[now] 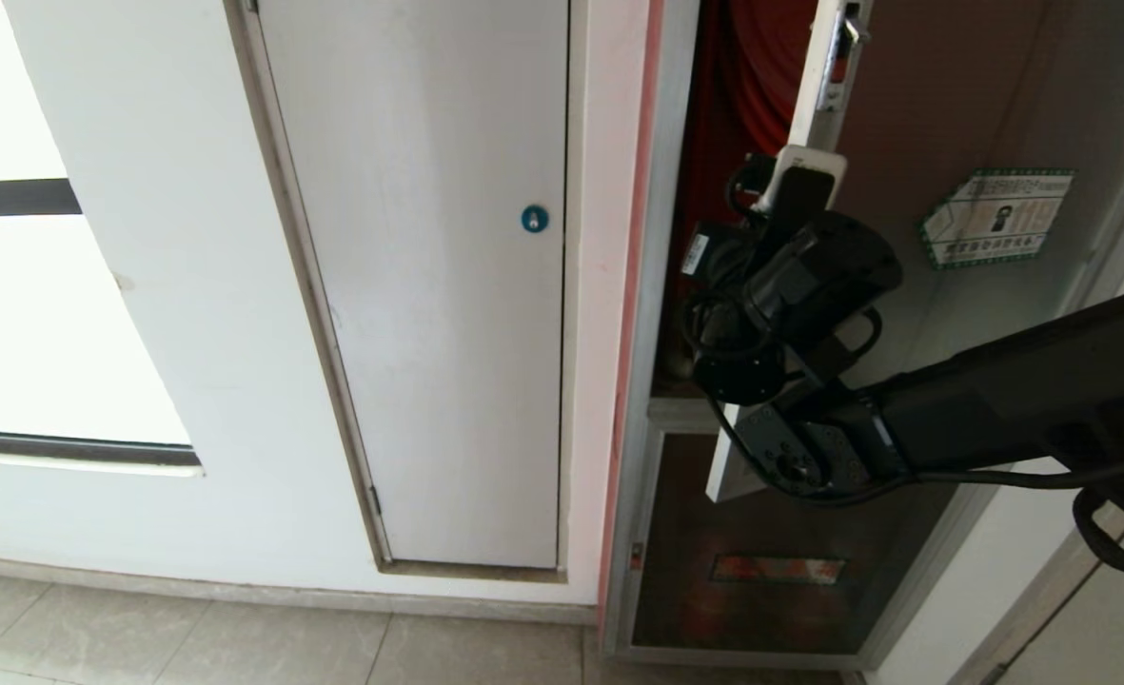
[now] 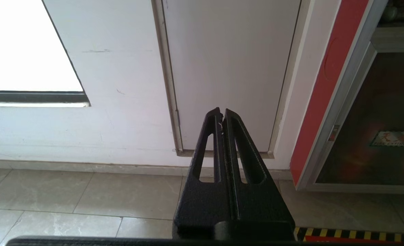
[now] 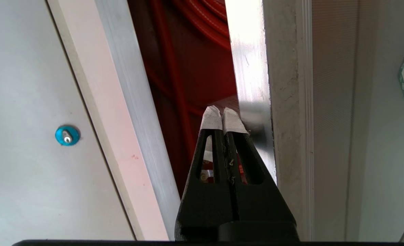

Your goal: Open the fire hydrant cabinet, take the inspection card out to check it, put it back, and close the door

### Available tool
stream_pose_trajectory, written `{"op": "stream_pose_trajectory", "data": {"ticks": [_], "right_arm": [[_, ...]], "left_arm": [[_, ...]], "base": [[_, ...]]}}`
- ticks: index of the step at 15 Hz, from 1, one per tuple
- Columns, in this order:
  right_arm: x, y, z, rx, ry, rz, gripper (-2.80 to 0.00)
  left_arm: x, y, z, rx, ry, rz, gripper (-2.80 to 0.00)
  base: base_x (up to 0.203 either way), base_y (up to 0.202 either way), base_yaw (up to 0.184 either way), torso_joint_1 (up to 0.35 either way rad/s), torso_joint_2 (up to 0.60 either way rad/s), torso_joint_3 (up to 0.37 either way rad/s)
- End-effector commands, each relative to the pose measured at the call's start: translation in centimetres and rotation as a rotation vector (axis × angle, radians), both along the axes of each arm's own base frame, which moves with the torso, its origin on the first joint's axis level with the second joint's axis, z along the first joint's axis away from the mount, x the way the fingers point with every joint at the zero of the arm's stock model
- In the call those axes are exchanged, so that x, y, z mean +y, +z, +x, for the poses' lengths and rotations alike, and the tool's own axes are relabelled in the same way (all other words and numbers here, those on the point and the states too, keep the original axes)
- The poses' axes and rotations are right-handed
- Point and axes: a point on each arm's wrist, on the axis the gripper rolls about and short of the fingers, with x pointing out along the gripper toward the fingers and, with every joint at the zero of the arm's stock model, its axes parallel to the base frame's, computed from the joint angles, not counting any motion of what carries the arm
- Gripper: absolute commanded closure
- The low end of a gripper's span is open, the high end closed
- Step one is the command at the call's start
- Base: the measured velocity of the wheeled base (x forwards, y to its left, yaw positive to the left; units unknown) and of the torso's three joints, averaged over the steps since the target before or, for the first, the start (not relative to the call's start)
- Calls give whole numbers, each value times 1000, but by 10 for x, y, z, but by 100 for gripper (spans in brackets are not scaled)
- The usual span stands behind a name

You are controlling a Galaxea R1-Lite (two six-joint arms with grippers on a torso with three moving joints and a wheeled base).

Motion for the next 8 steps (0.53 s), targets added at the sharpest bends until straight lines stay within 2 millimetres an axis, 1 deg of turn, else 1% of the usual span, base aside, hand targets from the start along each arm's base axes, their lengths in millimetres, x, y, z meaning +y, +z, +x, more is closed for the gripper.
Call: {"op": "stream_pose_trajectory", "data": {"ticks": [1,4,8], "right_arm": [[-4,3,-11,-9,-1,9,0],[-4,3,-26,-9,20,10,0],[-8,14,-44,-19,29,24,0]], "left_arm": [[0,-2,0,5,-2,0,0],[0,-2,0,5,-2,0,0],[0,-2,0,5,-2,0,0]], "base": [[0,0,0,0,0,0],[0,0,0,0,0,0],[0,0,0,0,0,0]]}}
